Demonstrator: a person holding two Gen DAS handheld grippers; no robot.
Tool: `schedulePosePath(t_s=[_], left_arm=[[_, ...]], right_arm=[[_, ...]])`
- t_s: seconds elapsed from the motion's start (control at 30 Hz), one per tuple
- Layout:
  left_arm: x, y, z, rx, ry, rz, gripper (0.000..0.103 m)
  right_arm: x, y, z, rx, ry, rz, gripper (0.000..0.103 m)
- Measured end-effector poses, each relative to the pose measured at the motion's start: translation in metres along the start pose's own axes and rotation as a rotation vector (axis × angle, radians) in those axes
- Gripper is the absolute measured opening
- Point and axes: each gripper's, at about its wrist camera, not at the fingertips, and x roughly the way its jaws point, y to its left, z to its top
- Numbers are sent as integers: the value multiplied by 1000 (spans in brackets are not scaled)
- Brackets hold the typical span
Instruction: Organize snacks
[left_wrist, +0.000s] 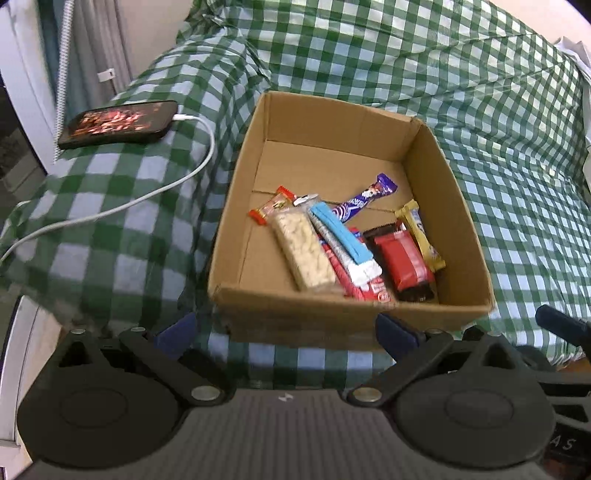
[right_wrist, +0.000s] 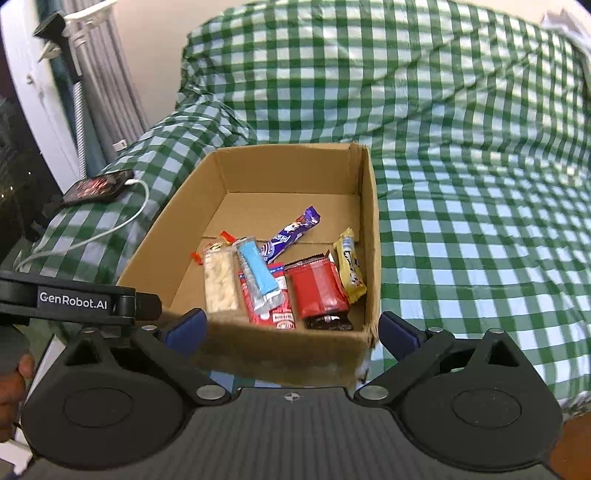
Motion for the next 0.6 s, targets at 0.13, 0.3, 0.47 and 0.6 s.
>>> schedulePosePath(t_s=[0.13, 0.3, 0.47, 0.6], left_arm=[[-20, 0, -15, -3, -24, 3, 103], [-41, -4, -28, 14, -65, 14, 103], [-59, -7, -40, 20, -103, 23, 103], [-69, -12, -51, 35, -129, 42, 103]], right_arm=[[-20, 6, -11, -9, -23, -3, 100], [-41, 12, -21, -22, -58, -13, 100], [-57, 13, -25, -29, -101, -21, 101], [-68, 14, -32, -51, -123, -27, 101]])
